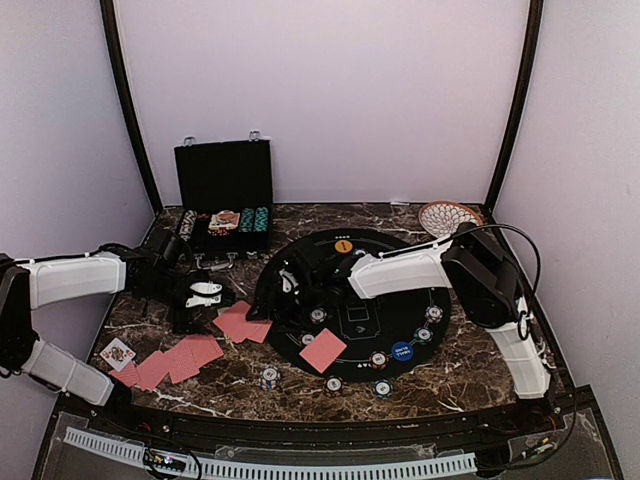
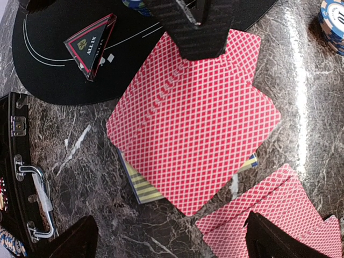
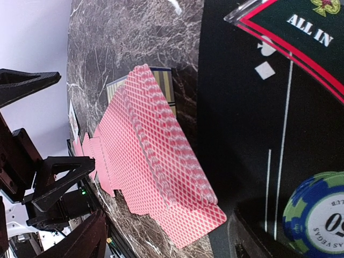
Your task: Distribute texas hold em gaming equipment
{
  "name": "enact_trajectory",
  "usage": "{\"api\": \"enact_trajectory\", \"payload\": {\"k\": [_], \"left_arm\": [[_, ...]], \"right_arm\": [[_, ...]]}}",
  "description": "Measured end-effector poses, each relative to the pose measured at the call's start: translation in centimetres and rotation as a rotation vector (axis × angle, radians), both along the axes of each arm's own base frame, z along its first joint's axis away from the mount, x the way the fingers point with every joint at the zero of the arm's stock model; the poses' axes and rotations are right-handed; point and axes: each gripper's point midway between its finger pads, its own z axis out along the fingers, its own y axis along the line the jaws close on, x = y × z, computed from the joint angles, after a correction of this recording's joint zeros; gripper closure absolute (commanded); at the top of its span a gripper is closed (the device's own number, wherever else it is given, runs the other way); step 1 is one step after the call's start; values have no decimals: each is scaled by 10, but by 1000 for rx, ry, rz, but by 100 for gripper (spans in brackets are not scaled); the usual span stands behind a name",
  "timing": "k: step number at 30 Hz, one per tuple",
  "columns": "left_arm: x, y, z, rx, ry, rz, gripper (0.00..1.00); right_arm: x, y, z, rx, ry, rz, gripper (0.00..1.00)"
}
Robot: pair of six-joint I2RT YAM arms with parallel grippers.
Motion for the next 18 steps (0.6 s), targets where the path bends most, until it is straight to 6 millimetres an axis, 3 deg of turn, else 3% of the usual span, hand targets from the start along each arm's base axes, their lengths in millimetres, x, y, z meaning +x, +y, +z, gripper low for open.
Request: {"api": "enact_trajectory", "payload": {"k": [10, 18], "left_arm": [[-8, -2, -4, -16, 4, -30, 1], [-4, -6, -5, -35, -32, -54, 1]], "right_arm": [[7, 22, -1, 52, 13, -20, 24], [11, 29, -4, 82, 29, -46, 39]]}}
